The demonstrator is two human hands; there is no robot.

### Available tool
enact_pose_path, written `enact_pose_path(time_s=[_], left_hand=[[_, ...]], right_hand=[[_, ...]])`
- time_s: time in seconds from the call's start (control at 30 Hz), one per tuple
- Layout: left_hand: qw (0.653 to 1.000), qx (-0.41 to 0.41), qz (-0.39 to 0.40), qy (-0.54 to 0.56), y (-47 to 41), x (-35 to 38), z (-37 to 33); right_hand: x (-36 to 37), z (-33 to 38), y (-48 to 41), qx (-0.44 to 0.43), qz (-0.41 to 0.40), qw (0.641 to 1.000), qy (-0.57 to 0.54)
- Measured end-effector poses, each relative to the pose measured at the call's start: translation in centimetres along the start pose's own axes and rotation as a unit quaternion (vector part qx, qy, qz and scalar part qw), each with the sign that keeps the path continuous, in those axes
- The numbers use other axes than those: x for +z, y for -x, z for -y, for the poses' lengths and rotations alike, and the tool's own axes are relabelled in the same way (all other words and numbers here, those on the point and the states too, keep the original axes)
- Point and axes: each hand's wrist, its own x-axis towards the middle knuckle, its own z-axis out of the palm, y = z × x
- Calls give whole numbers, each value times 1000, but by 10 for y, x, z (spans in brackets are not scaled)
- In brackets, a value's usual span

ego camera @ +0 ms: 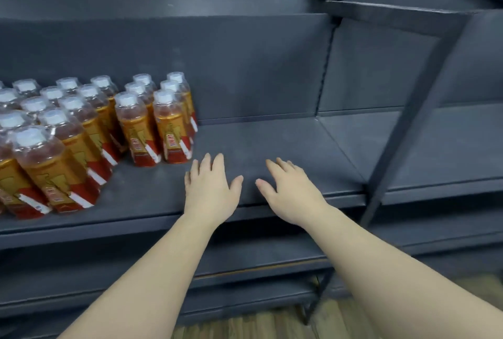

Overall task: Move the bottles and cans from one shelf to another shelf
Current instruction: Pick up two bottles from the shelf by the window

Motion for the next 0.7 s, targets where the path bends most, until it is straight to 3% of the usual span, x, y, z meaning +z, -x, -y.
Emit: enact_pose_path(time_s=[0.27,0.5,0.7], left_hand=[[984,162,69,19,71,60,-153],[937,332,110,12,122,103,-289],[900,412,142,22,138,138,-379]], right_hand=[[-57,-125,125,105,-53,993,-18],[-116,-231,228,252,-109,961,-21],[-150,-293,279,329,-134,935,-14]])
